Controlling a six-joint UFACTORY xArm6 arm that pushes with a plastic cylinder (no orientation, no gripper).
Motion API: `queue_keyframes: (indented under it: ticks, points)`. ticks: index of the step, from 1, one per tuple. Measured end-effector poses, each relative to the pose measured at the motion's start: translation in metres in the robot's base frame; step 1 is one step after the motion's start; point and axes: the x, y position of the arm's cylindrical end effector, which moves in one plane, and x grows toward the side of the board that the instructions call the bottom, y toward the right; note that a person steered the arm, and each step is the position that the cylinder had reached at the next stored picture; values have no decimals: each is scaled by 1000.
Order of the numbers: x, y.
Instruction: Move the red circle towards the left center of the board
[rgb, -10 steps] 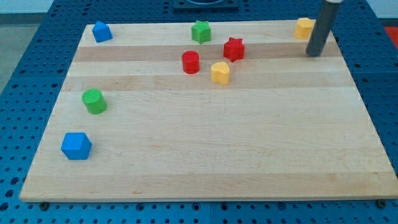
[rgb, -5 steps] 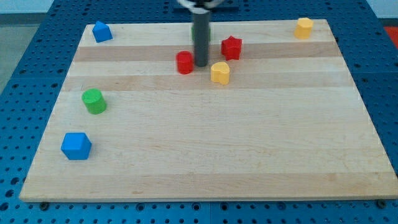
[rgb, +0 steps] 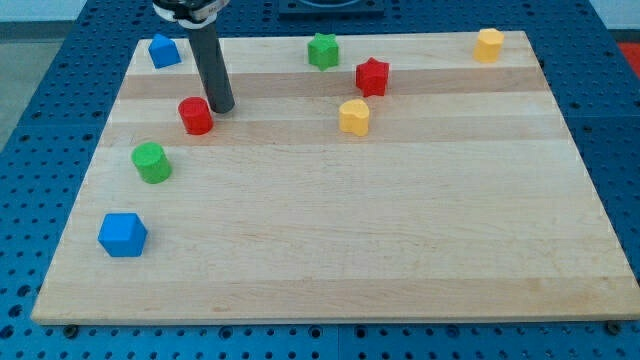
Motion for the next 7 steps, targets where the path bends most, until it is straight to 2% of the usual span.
queue_keyframes:
  ticks: [2,3,4,7]
  points:
    - [14,-39]
    - [16,-10]
    - [37,10]
    - [46,-39]
